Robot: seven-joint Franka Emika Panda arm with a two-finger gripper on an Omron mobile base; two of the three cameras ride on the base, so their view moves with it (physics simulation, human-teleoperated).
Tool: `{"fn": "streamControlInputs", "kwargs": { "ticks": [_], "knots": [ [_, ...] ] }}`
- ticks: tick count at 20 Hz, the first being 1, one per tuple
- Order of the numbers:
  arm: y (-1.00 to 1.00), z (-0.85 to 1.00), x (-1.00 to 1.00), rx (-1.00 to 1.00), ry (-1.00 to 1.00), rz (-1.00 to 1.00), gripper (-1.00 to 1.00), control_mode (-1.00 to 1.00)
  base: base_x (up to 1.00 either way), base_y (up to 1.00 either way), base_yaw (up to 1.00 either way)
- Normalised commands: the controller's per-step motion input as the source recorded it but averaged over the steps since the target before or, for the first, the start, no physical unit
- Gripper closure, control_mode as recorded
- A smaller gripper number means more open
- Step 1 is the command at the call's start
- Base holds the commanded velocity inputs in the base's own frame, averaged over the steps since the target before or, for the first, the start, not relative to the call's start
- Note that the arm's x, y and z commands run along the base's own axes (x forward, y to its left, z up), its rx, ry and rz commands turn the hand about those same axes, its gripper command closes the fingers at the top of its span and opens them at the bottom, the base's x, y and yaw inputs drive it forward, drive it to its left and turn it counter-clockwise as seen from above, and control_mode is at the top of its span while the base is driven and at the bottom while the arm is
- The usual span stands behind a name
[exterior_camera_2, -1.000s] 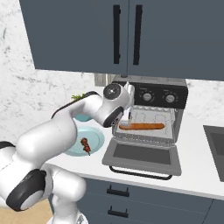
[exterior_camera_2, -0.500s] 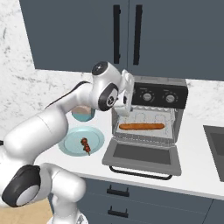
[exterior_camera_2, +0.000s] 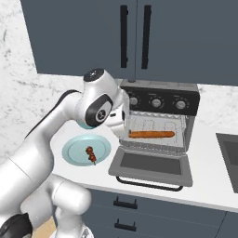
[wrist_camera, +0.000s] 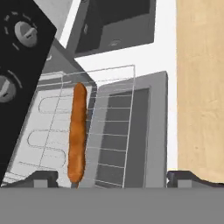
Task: Pick up the kebab skewer and baguette bread, and place them inside the toaster oven. Close the toaster oven door and start by setting the timer.
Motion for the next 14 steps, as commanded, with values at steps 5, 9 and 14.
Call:
{"fn": "streamControlInputs", "kwargs": {
  "ticks": [5, 9, 14],
  "knots": [
    [0.94, -0.19, -0.48, 0.0, 0.35, 0.63, -1.0, -1.0, 0.0, 0.0, 0.0],
    [1.0, -0.31, -0.33, 0.0, 0.34, 0.68, -1.0, -1.0, 0.0, 0.0, 0.0],
    [0.93, -0.37, -0.07, -0.02, 0.31, 0.65, -1.0, -1.0, 0.0, 0.0, 0.0]
  ]
}}
